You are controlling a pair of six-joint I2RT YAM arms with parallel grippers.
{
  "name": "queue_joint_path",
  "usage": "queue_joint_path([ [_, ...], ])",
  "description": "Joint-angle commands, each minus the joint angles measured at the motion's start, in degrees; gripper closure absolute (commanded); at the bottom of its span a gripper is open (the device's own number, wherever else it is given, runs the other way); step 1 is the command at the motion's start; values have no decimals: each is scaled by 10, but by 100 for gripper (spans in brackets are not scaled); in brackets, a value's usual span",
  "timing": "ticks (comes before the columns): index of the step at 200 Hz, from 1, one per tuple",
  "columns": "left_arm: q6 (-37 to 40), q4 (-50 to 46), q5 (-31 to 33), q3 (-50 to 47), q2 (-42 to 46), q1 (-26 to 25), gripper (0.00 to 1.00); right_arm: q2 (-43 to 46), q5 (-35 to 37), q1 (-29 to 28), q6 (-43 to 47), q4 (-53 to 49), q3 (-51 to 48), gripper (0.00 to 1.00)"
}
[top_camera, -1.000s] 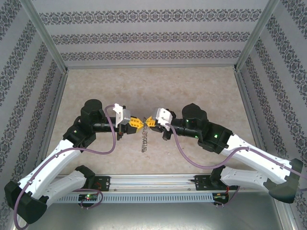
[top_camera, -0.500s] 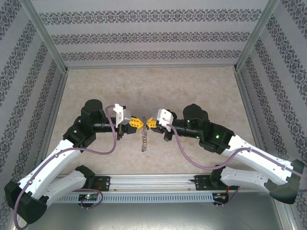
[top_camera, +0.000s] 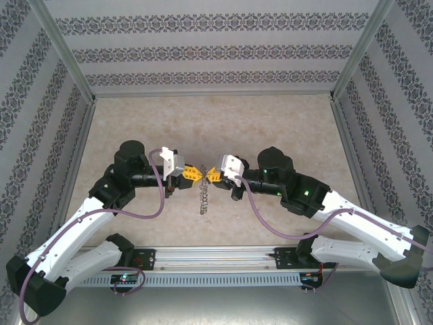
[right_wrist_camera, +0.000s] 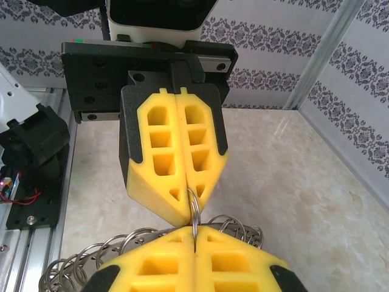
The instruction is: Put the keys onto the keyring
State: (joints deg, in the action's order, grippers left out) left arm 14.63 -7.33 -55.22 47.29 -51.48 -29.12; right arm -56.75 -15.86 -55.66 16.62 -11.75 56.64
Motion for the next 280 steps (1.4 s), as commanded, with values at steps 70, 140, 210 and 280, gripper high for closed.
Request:
queue_joint_path([
  [70, 15, -7, -7, 22, 12, 2, 100, -12, 3, -3, 3, 14, 5, 100],
  [140, 17, -10, -5, 21, 14, 2, 100, -9, 10, -3, 5, 22, 2, 100],
  [210, 17, -9, -4, 21, 14, 2, 100, -17, -5, -3, 2, 23, 4, 100],
  [280, 18, -11, -3, 20, 15, 2, 100, -17, -26, -3, -1, 18, 7, 100],
])
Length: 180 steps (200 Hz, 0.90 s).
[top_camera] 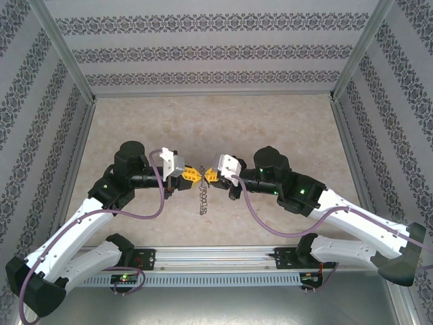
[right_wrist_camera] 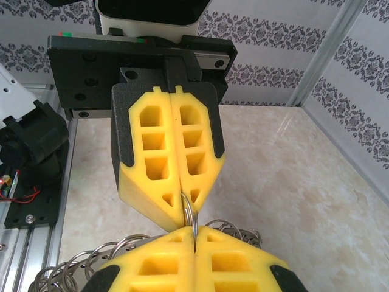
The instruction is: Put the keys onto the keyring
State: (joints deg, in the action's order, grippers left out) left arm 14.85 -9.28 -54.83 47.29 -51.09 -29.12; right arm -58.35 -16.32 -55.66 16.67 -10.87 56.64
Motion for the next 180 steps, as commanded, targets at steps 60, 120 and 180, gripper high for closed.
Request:
queue_joint_path([
  [60, 17, 8, -5, 20, 13, 2, 100, 6, -19, -3, 0, 13, 5, 100],
  [120, 19, 5, -3, 19, 17, 2, 100, 8, -15, -2, -1, 18, 3, 100],
  [180, 20, 4, -4, 20, 19, 2, 100, 9, -19, 1, -5, 18, 4, 100],
])
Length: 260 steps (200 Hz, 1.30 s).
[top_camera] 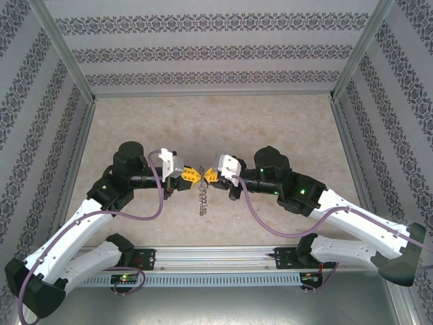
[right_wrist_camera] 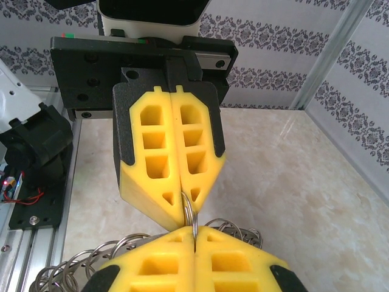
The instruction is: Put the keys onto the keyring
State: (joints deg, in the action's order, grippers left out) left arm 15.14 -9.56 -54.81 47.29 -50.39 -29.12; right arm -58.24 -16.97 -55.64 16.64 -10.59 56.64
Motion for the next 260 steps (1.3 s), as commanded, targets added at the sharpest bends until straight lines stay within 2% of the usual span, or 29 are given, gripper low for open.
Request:
queue_joint_path([
  [1, 17, 6, -4, 20, 12, 2, 100, 7, -12, 1, -4, 15, 4, 100],
  [148, 17, 8, -7, 18, 13, 2, 100, 16, -17, 11, -14, 25, -3, 100],
  [224, 17, 6, -4, 18, 16, 1, 100, -2, -57, 11, -17, 15, 7, 100],
  [260, 17, 7, -4, 19, 16, 2, 100, -5, -54, 11, -16, 14, 6, 100],
])
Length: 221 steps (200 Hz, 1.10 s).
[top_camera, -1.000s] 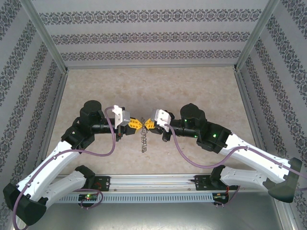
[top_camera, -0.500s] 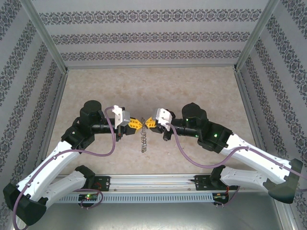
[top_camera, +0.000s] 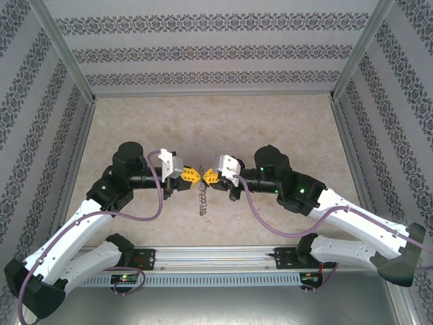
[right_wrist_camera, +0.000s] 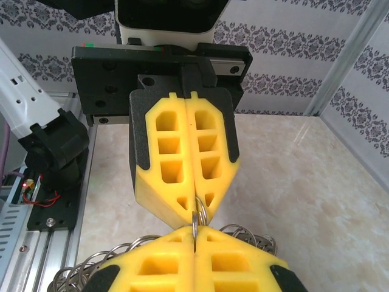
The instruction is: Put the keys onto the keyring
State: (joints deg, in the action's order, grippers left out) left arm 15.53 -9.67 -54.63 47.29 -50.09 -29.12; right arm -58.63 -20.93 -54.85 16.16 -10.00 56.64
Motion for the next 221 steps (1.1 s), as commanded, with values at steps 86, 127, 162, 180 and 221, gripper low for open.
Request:
queue_joint_path([
  [86, 13, 8, -5, 18, 13, 2, 100, 16, 20, 4, -9, 21, -7, 100],
  [127, 13, 7, -5, 18, 13, 2, 100, 6, 14, 4, -8, 19, -4, 100],
  [162, 11, 9, -6, 17, 12, 2, 100, 6, 17, 5, -9, 23, -6, 100],
  [180, 12, 9, -5, 17, 14, 2, 100, 2, 14, 5, -9, 23, -5, 100],
  [221, 11, 9, -5, 17, 15, 2, 100, 1, 12, 6, -10, 25, -4, 100],
])
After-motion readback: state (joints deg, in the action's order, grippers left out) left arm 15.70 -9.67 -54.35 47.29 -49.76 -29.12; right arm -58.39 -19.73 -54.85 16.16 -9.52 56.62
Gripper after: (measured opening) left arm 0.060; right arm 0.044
